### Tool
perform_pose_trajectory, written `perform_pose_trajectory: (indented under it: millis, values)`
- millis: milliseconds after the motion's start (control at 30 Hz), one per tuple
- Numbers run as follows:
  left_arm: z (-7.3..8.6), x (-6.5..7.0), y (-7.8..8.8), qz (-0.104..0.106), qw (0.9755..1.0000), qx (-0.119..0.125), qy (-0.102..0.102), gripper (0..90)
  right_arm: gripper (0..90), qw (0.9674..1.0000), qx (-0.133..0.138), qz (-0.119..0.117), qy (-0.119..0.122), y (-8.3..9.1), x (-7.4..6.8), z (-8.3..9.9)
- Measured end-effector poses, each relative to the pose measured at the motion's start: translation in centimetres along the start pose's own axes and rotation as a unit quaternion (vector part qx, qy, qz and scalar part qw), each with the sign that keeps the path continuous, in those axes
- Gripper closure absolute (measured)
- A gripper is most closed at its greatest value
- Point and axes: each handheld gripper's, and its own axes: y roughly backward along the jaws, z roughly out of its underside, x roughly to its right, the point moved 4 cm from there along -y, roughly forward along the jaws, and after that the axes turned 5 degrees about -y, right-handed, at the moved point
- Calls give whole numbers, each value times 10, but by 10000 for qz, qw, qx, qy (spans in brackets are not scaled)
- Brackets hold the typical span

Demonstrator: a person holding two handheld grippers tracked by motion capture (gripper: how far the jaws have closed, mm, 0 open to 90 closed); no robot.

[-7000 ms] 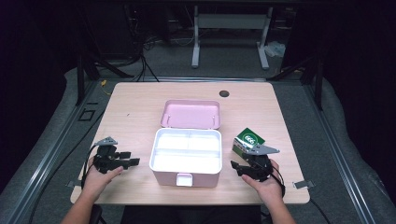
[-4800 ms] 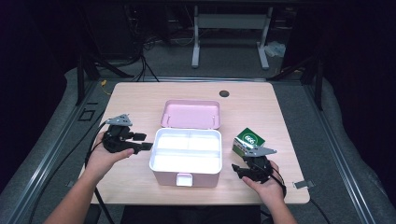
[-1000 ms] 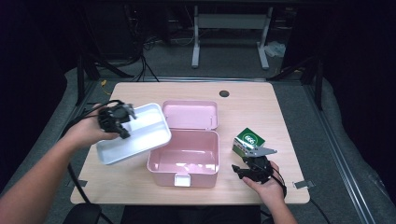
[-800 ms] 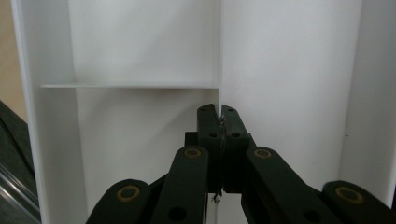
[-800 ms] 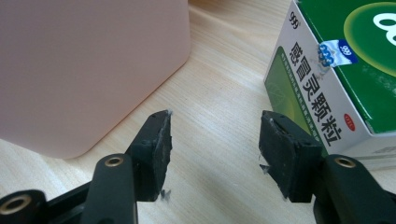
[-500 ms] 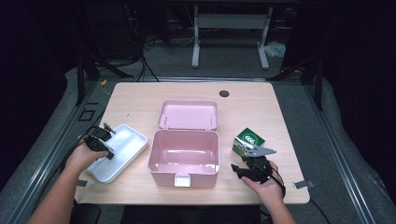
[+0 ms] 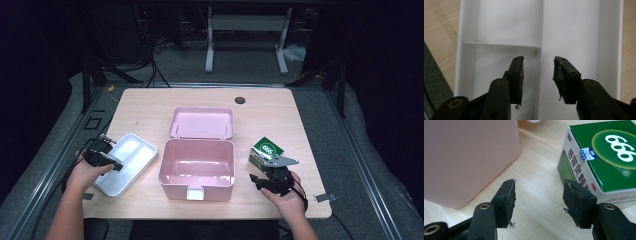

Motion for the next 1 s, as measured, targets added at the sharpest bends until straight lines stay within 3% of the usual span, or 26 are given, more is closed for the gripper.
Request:
perform_pose_trajectory:
  millis: [67,233,567,800,1000]
  values:
    - [1,1,2,39,9999,132,51,521,426,10000,20,21,7,1,0,-1]
    - [5,5,2,116,9998,125,48,444,401,9996,112,159,209,8,-2,-11]
    - [2,7,10,162,9990,396,115,459,404,9975,167,275,630,19,-10,-37]
    - [3,9,13,201,9991,356,148,425,420,9962,-34,372,783,20,-1,-62]
    - [0,14,15,287,9987,414,100,420,316,9947,-423,507,789,13,12,-81]
